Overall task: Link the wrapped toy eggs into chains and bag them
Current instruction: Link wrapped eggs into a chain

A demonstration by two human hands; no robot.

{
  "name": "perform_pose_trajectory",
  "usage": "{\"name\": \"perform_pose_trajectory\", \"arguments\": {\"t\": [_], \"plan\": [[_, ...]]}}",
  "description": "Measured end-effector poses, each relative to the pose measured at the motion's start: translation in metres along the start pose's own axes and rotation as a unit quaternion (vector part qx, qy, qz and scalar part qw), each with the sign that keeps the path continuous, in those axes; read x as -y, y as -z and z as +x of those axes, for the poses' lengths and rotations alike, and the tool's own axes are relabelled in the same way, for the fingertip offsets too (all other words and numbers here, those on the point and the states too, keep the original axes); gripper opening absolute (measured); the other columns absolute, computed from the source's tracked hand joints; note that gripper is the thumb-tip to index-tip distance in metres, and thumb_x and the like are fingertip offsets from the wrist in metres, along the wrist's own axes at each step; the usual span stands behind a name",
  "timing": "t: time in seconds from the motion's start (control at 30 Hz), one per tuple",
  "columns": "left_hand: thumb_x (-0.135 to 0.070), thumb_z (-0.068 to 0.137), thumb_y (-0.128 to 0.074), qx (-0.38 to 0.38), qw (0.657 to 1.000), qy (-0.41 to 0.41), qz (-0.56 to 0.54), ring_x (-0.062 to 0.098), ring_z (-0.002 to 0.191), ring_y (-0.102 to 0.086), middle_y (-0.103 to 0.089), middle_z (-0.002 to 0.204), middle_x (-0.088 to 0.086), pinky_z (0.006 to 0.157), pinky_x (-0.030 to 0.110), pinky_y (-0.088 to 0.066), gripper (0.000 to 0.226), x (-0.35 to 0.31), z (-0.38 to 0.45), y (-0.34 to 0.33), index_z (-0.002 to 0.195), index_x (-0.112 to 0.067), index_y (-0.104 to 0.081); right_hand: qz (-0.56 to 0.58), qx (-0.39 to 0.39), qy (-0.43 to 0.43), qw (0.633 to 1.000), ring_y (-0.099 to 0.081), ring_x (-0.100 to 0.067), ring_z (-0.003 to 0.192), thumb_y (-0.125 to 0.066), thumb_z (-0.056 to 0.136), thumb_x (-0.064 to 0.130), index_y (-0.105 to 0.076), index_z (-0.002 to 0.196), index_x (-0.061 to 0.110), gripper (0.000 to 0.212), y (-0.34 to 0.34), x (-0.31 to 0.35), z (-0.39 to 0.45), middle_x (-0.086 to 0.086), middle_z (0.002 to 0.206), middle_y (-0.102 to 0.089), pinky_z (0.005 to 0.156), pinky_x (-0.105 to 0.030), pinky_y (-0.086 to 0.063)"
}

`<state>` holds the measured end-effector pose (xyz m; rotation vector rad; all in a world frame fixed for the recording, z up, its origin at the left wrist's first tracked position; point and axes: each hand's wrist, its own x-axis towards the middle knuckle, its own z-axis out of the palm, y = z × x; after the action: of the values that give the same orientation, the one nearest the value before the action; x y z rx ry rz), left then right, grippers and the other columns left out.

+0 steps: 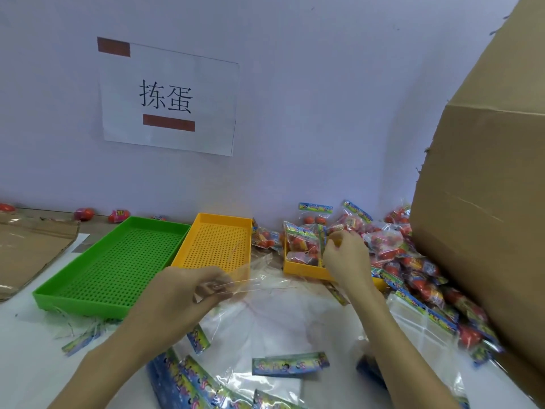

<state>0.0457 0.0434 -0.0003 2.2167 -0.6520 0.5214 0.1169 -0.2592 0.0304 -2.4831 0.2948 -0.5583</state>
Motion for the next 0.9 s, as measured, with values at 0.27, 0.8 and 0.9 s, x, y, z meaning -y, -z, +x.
{"name": "perform_pose_trajectory", "arguments": {"t": [0.27,0.8,0.9], "plan": [[-0.042,0.081,-0.075,0.013,0.998,-0.027,0.048,-0.019,0.071,-0.064,-0.062,0.073,-0.043,0.055,0.02,-0.056,0.015,-0.004,-0.004,-0.003,0.087,-0.029,-0.079,-0.107,0.04,-0.032,0.993,-0.053,-0.038,0.124,-0.04,0.108,0.034,-0.06,0.127,0.005,0.04,-0.04,-0.001,0.014,-0.019,0.129,-0.061,0.108,-0.049,-0.041],[-0.031,0.086,-0.084,0.037,0.996,-0.034,0.074,-0.02,0.063,-0.056,-0.059,0.075,-0.04,0.058,0.012,-0.05,0.009,-0.003,-0.004,-0.001,0.092,-0.028,-0.08,-0.246,0.07,0.009,0.967,-0.052,-0.039,0.122,-0.063,0.091,-0.002,-0.053,0.133,0.004,0.043,-0.004,-0.057,0.072,-0.021,0.128,-0.058,0.097,-0.048,-0.052],[-0.03,0.085,-0.085,0.035,0.996,-0.033,0.08,-0.018,0.064,-0.057,-0.07,0.08,-0.031,0.057,0.017,-0.054,0.008,-0.002,-0.005,-0.003,0.091,-0.028,-0.079,-0.266,0.168,0.029,0.949,-0.056,-0.037,0.125,-0.059,0.095,0.004,-0.051,0.141,0.007,0.047,-0.002,-0.068,0.08,-0.016,0.135,-0.061,0.101,-0.048,-0.051]]}}
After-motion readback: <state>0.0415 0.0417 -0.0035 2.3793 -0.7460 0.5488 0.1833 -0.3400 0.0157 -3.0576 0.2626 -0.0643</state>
